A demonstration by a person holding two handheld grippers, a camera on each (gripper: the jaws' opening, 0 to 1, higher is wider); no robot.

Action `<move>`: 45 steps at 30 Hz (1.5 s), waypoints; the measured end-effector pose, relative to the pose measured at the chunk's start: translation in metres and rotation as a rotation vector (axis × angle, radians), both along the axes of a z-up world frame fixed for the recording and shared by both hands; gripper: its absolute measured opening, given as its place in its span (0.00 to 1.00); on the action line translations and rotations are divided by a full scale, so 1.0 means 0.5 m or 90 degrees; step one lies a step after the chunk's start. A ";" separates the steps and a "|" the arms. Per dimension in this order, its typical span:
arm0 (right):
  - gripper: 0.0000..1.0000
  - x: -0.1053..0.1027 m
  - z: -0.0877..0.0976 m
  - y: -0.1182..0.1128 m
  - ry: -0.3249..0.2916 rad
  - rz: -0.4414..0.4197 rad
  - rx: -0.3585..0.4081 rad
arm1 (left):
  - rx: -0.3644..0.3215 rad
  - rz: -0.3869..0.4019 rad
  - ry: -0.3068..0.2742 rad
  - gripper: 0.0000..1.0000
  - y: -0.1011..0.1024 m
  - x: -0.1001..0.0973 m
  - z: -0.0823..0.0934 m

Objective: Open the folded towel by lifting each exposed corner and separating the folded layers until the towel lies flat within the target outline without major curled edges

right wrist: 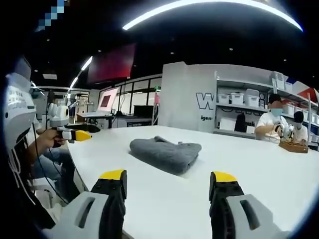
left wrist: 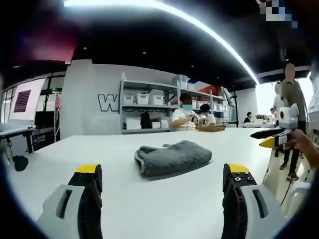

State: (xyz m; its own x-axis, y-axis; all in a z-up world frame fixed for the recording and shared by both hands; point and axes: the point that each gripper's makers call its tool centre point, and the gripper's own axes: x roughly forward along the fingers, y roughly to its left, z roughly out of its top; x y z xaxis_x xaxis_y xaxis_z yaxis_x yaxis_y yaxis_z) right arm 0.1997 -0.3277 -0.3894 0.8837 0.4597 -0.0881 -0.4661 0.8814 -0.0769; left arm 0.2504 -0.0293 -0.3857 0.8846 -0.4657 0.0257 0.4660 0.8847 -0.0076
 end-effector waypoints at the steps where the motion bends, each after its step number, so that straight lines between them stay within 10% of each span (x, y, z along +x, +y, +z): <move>1: 0.66 0.001 0.000 0.001 -0.001 0.002 -0.001 | -0.002 0.000 0.001 0.99 0.001 0.001 -0.001; 45: 0.61 0.090 0.005 0.045 0.007 0.069 -0.002 | 0.005 -0.066 -0.001 0.96 -0.068 0.104 0.025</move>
State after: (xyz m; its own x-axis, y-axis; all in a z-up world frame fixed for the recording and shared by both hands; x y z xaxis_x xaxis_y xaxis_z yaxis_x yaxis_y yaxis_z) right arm 0.2445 -0.3050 -0.3867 0.8283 0.5515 -0.0988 -0.5589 0.8259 -0.0747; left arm 0.3024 -0.0634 -0.3730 0.8314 -0.5552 0.0224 0.5553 0.8317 -0.0004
